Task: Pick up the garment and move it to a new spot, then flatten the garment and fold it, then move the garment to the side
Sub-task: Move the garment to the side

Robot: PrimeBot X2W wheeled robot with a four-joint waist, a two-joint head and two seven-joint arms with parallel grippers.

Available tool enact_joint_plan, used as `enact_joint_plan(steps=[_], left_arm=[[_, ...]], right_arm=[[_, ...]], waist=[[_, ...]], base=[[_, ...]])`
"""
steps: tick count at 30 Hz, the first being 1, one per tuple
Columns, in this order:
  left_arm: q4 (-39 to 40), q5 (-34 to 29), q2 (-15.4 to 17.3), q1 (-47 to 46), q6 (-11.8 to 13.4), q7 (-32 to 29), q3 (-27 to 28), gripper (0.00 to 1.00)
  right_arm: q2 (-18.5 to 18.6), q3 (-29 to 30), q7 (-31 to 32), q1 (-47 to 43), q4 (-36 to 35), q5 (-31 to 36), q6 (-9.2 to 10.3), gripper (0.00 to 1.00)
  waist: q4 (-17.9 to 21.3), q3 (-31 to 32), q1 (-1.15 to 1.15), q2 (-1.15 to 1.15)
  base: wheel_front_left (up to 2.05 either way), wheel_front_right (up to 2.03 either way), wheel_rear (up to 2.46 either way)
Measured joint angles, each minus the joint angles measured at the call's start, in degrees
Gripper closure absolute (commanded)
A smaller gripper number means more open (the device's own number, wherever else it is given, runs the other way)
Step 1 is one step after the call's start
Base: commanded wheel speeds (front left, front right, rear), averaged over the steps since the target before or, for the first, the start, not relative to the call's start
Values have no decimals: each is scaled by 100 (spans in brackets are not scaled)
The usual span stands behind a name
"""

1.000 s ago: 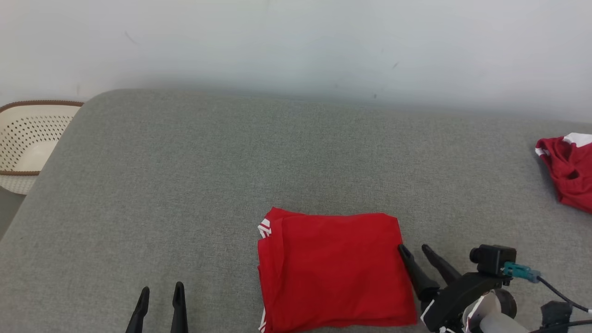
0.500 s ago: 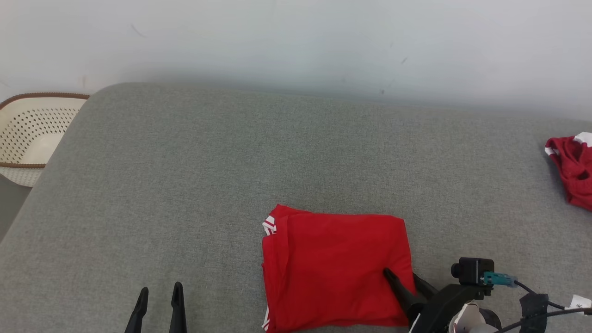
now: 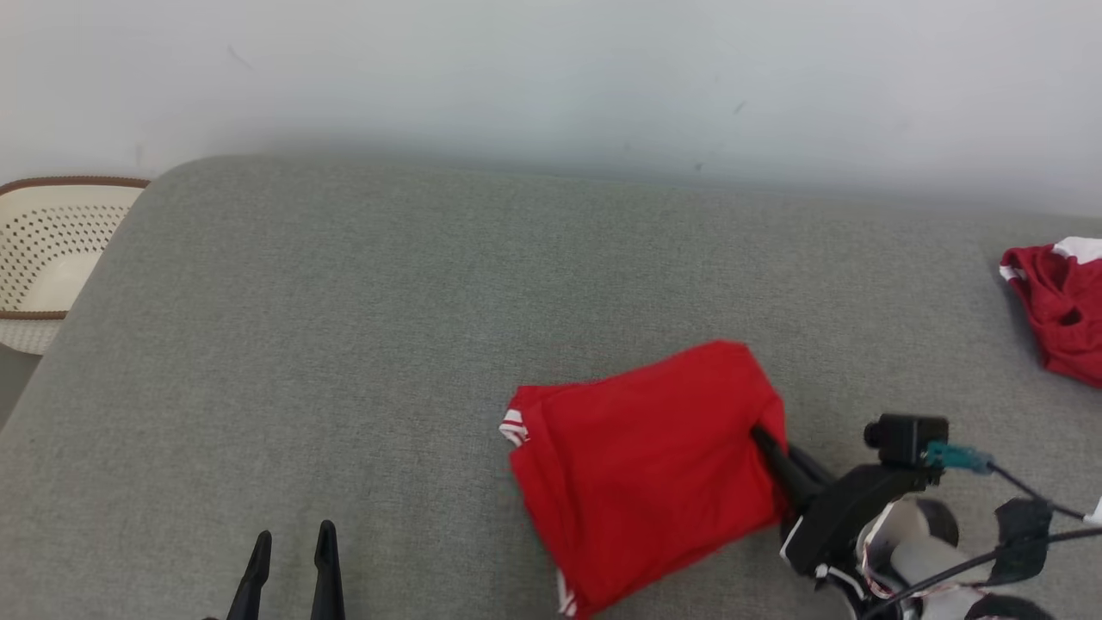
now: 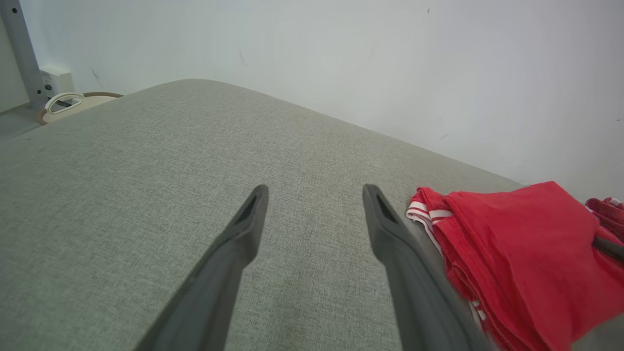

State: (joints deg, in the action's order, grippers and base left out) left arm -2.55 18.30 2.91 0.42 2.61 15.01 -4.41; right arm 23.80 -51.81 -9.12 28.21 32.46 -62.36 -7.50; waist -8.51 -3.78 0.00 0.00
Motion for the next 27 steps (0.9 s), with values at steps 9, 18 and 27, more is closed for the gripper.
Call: enact_joint_plan(steps=[9,18,27], left_arm=[[147,7,0,24,32,0,-23,0],[576,-110,0,-303,159,0,21,0],[987,-432,-1,-605,153,-1,69,0]], right_arm=[[492,46,-79,787,29,275,0,100],[1101,27,55,1742,277,385,0,100],[1629,-101,-12,2669,733,283,0,100]], waist=[[312,-97,0,0],[697,-484,0,0],[997,-1029,1,1]], base=[[0,0,0],[0,0,0],[0,0,0]])
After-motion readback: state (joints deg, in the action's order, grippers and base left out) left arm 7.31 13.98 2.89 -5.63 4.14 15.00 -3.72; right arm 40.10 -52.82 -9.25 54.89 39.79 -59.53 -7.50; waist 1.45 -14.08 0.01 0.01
